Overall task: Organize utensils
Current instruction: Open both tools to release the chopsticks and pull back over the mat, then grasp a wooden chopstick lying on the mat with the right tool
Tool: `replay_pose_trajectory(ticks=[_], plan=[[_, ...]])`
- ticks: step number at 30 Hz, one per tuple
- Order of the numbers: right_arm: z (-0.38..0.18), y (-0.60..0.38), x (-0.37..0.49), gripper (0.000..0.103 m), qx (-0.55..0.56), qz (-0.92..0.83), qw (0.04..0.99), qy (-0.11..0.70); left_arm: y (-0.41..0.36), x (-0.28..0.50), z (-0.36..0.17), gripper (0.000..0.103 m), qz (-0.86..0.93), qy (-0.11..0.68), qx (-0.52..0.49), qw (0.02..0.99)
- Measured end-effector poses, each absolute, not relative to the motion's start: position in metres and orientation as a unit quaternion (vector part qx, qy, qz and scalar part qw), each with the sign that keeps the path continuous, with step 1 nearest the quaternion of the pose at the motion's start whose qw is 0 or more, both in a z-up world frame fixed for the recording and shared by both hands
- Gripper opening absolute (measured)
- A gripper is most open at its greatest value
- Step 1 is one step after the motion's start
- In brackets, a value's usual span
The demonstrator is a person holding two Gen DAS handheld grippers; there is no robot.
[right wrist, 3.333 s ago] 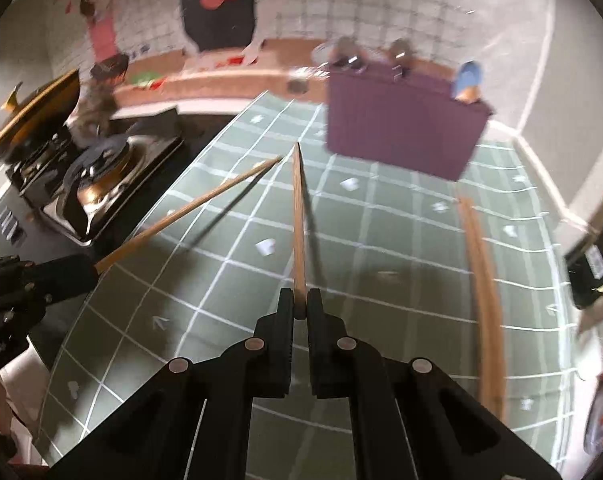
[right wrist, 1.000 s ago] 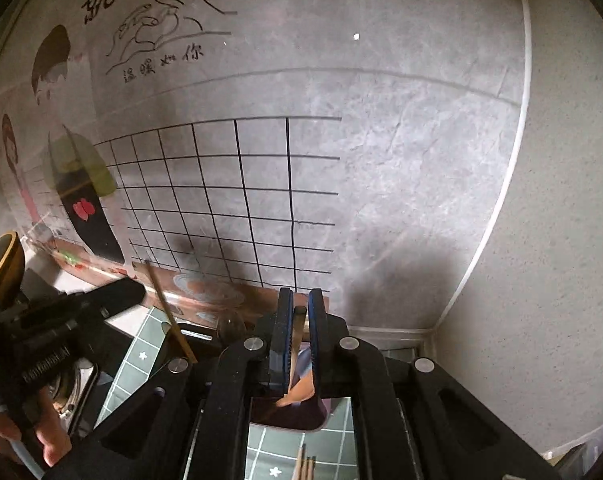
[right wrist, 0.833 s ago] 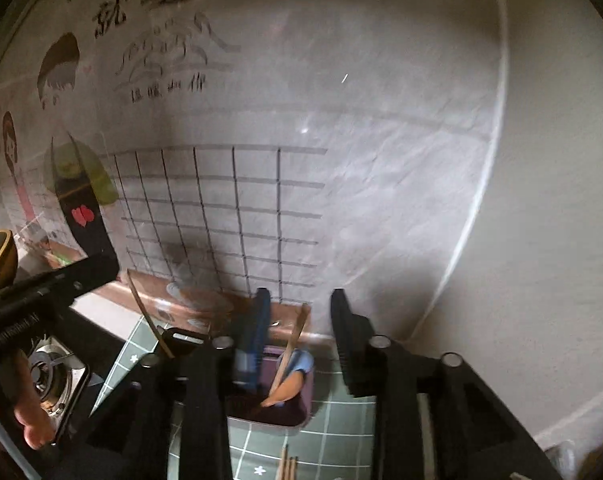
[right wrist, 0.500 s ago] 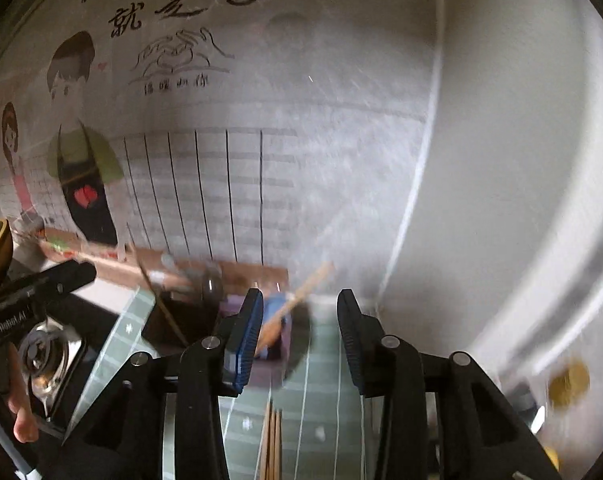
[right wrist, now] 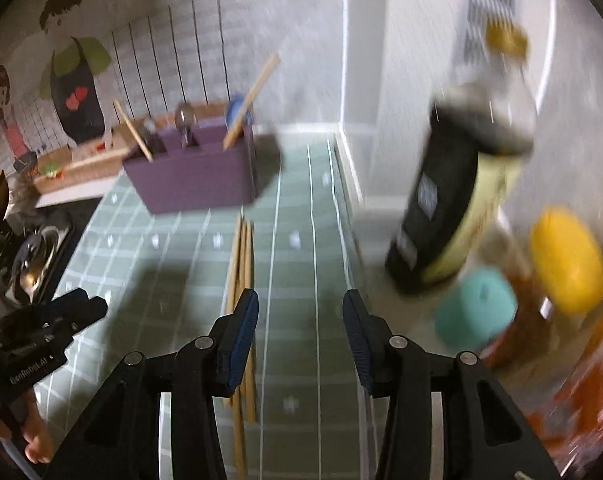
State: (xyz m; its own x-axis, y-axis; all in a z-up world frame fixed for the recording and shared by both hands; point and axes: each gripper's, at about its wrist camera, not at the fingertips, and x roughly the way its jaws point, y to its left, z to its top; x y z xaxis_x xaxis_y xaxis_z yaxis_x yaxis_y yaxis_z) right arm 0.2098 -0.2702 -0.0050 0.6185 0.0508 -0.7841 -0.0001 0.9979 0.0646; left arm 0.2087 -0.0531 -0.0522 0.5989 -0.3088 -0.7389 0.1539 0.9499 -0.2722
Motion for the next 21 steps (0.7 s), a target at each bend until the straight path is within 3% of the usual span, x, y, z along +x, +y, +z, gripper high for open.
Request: replay_pose_trajectory(ticks=[11,16,21], plan=[[-0.064,-0.268,0.163,0.041,0.015,0.138,0.871,0.471,-0.07,0.17,-0.068,0.045,-0.11,0.408,-0.083,0.903],[-0.08,-0.267,0.158,0.022,-0.008,0.15,0.867,0.476,-0.073,0.167,-0.069,0.045,-0.103,0.413,-0.061,0.903],[-0.088,-0.264,0.154,0.02,-0.002,0.153,0.864,0.48,-0.07,0.162,-0.072,0.045,-0.106,0.421,-0.063,0.899]])
